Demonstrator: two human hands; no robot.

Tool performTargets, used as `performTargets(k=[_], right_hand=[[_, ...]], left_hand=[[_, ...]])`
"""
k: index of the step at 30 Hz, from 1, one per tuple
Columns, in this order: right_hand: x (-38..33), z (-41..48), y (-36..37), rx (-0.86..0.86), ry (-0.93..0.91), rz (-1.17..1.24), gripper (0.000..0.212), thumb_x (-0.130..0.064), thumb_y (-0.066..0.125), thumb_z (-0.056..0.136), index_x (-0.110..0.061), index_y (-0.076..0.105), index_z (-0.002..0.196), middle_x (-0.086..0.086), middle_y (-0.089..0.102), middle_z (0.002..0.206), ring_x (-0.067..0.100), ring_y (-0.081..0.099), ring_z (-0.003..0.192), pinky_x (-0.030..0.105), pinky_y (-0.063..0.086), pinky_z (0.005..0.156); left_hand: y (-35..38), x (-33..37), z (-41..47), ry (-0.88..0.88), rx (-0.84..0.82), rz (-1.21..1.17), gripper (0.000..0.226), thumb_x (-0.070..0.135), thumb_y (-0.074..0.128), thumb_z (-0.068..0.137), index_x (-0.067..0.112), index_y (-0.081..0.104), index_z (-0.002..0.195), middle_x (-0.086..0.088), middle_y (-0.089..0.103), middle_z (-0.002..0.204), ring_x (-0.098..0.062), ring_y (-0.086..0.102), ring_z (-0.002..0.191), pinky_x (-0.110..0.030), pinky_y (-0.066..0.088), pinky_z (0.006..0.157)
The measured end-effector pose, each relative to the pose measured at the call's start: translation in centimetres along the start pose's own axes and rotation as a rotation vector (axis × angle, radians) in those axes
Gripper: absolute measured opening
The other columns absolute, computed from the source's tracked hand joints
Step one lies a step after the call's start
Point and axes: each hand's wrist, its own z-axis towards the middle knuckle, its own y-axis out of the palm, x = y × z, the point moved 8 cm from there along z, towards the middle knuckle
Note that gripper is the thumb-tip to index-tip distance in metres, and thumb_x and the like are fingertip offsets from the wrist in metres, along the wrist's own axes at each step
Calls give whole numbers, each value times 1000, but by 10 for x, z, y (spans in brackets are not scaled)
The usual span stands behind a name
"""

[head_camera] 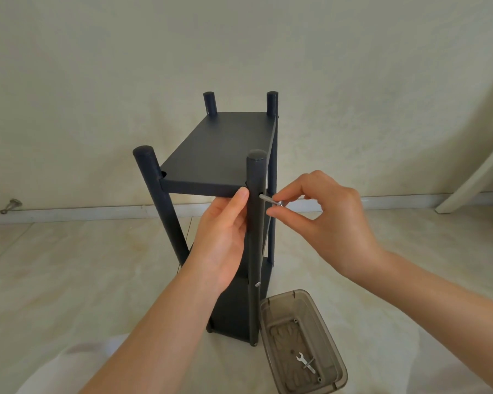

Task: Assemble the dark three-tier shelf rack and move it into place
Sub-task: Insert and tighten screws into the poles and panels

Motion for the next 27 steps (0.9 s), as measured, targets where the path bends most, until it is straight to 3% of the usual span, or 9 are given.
performTargets(k=[7, 16, 21, 27], right_hand=[[10, -2, 2, -13, 88, 33, 20, -24, 78, 81, -30, 60, 87, -19, 56, 82, -10, 54, 88, -2, 36, 79], [3, -1, 15, -38, 56, 7, 20, -33, 75, 79, -31, 55, 82, -30, 47, 77, -22, 49, 90, -8, 31, 78], [5, 0, 15, -37, 150, 99, 31, -30, 78, 80, -42, 50, 75, -25, 55, 72, -17, 53, 85, -5, 36, 75], [8, 0, 17, -4, 213, 202, 27, -26, 78, 82, -37, 54, 74, -17, 62, 74, -5, 58, 81, 3, 43, 72]], left_hand=[[2, 0, 0, 6, -1, 8, 31, 37, 70, 75, 22, 73, 103, 0, 77, 108, -13, 72, 105, -17, 57, 76], [2, 2, -2, 16, 9, 16, 13, 35, 69, 77, 32, 81, 78, 5, 78, 93, -11, 74, 96, -15, 56, 71], [2, 3, -3, 20, 18, 13, 13, 35, 69, 76, 34, 82, 81, 4, 78, 97, -10, 74, 99, -13, 55, 69], [4, 3, -4, 23, 2, 10, 15, 36, 69, 77, 33, 82, 84, 3, 78, 101, -11, 73, 101, -14, 55, 70]])
